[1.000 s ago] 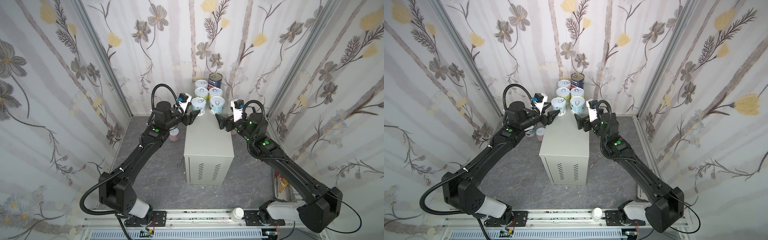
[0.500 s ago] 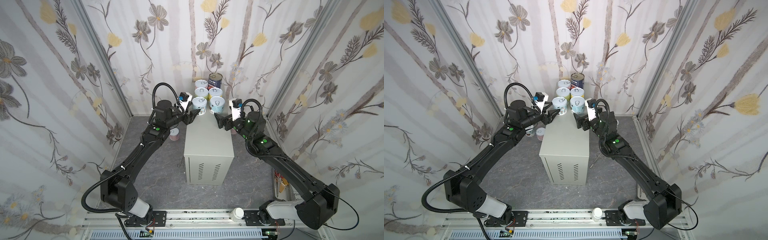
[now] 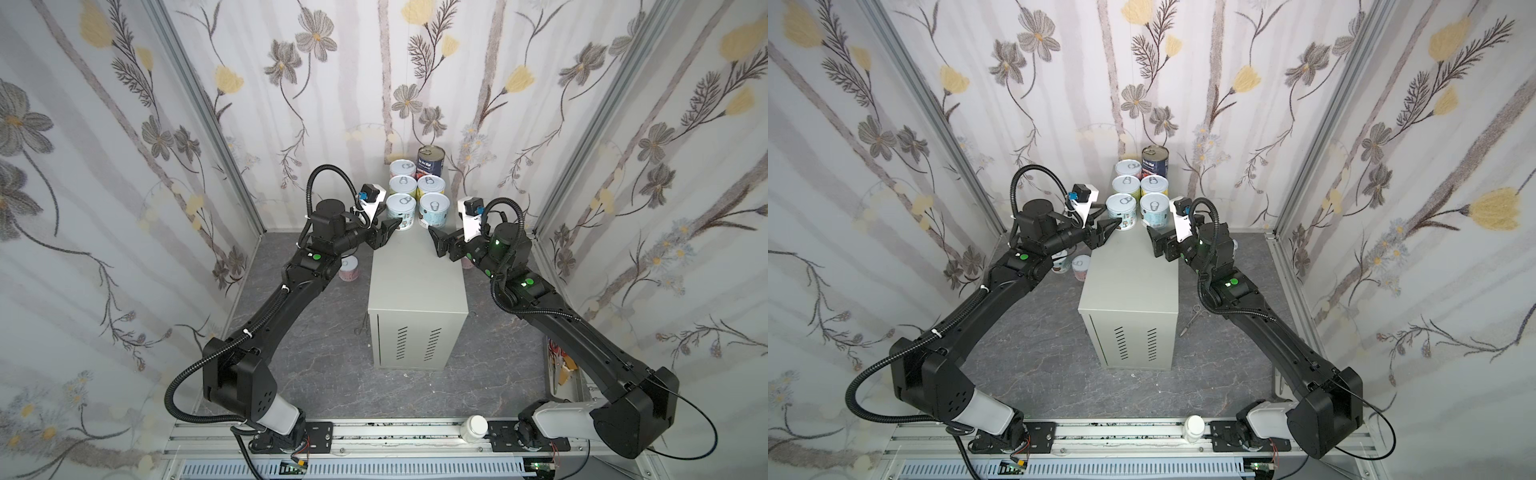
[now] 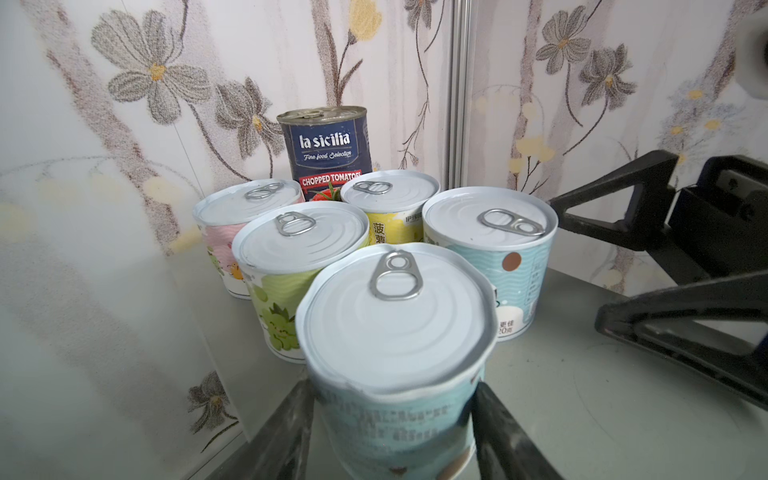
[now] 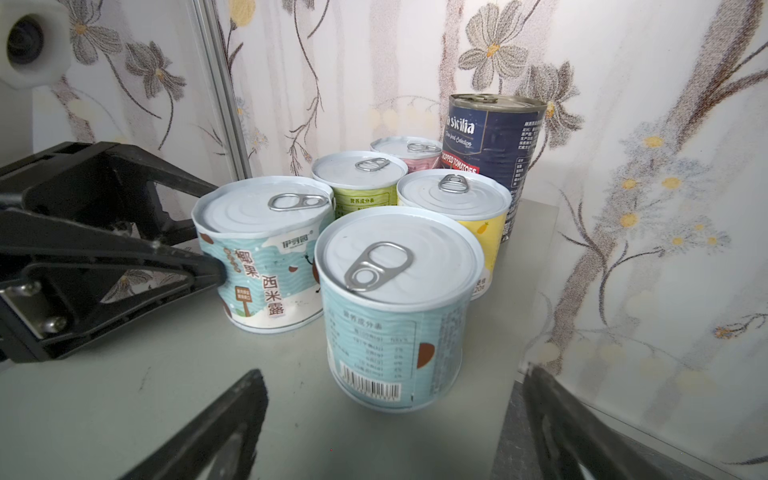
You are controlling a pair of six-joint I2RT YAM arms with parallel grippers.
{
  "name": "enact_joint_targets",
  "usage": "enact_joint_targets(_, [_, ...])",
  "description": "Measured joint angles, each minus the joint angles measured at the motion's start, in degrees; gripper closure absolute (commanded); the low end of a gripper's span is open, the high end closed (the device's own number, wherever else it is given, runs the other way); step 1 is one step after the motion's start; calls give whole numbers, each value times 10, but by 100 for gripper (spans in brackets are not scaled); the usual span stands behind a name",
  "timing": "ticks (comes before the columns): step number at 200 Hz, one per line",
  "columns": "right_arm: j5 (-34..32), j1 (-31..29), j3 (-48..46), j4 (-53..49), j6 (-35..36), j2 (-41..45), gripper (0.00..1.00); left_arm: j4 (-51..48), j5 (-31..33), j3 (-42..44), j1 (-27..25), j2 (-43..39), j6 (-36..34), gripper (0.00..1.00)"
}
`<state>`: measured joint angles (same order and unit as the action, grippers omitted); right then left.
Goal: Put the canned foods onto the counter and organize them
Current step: 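Lower the light-blue can onto the cabinet top in front of the green can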
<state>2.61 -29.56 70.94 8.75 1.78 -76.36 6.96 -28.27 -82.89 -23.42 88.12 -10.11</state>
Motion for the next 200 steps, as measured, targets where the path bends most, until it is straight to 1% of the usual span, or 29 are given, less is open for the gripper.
enact_joint_targets(200, [5, 0, 5, 1, 4, -17, 10, -7, -4, -13, -2, 13, 0, 44])
